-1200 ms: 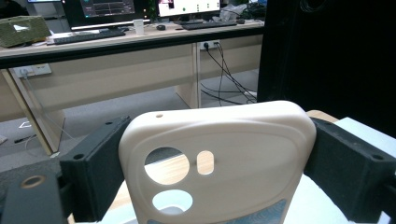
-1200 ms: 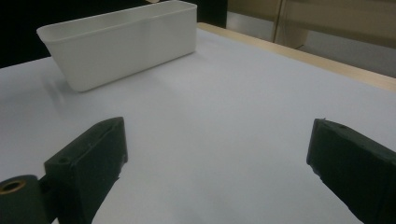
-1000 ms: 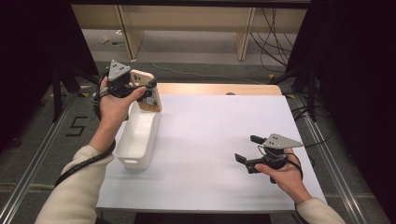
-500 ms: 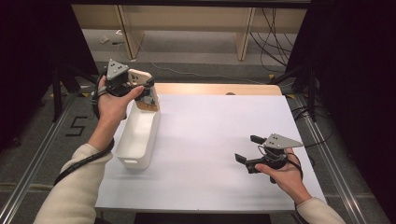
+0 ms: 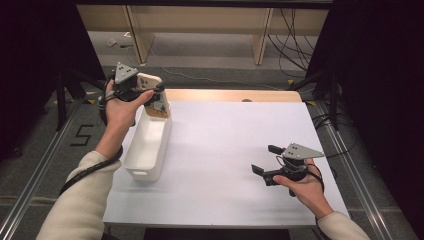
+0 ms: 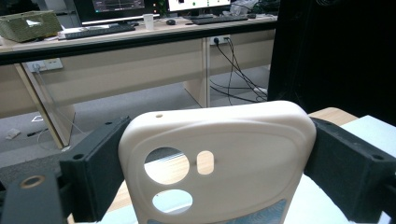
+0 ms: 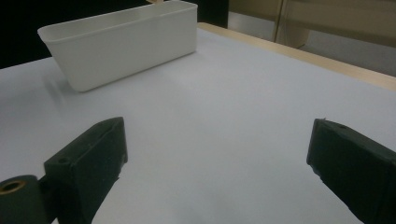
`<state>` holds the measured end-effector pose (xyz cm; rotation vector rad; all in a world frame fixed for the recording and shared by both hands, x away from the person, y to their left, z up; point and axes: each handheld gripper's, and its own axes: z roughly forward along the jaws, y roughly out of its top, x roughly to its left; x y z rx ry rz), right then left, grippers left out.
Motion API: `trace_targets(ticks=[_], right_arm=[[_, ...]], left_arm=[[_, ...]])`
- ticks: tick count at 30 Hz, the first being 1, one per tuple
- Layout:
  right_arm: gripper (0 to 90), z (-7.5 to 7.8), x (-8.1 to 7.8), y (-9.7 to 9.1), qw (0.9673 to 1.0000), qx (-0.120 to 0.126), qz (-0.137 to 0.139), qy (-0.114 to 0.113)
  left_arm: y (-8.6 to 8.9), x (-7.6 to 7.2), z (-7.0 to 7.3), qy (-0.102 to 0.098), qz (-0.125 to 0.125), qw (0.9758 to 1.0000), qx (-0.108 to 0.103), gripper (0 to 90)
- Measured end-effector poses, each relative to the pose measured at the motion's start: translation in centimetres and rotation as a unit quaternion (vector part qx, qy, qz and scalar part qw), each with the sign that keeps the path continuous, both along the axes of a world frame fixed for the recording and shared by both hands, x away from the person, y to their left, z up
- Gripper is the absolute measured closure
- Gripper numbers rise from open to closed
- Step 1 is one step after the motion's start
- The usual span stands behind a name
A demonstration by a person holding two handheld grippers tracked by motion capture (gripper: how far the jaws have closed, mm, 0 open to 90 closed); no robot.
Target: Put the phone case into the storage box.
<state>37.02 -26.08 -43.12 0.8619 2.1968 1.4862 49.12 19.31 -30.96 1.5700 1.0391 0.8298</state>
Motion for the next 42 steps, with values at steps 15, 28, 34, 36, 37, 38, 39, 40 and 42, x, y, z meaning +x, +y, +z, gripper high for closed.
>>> trace_targets(ticks=[15, 28, 34, 36, 37, 38, 39, 40, 42], right_arm=[[5.9, 0.0, 0.0, 0.0, 1.0, 0.0, 0.001, -0.002], [5.9, 0.0, 0.0, 0.0, 1.0, 0.001, 0.001, -0.002], [5.9, 0.0, 0.0, 0.0, 1.0, 0.001, 0.001, -0.003], [5.9, 0.0, 0.0, 0.0, 1.0, 0.001, 0.001, -0.003], [5.9, 0.0, 0.0, 0.0, 1.0, 0.001, 0.001, -0.003], [5.9, 0.0, 0.0, 0.0, 1.0, 0.001, 0.001, -0.003], [5.9, 0.0, 0.0, 0.0, 1.0, 0.001, 0.001, -0.003], [5.9, 0.0, 0.0, 0.0, 1.0, 0.001, 0.002, -0.002], [5.9, 0.0, 0.0, 0.0, 1.0, 0.0, 0.001, -0.002]], left_arm=[[0.1, 0.6, -0.3, 0.004, 0.001, 1.0, -0.001, 10.9], [0.3, 0.9, -0.3, 0.006, 0.005, 1.0, 0.002, 10.9], [0.3, 1.1, -0.4, 0.007, 0.007, 0.9999, 0.001, 10.9], [0.3, 1.2, -0.4, 0.007, 0.007, 0.9999, 0.003, 10.9], [0.3, 1.2, -0.4, 0.007, 0.007, 0.9999, 0.003, 10.9], [0.3, 1.3, -0.4, 0.007, 0.008, 0.9999, 0.003, 10.9], [0.3, 1.3, -0.4, 0.008, 0.009, 0.9999, 0.003, 10.9], [0.3, 1.3, -0.4, 0.008, 0.01, 0.9999, 0.004, 10.9], [0.3, 1.4, -0.4, 0.009, 0.01, 0.9999, 0.005, 10.9]])
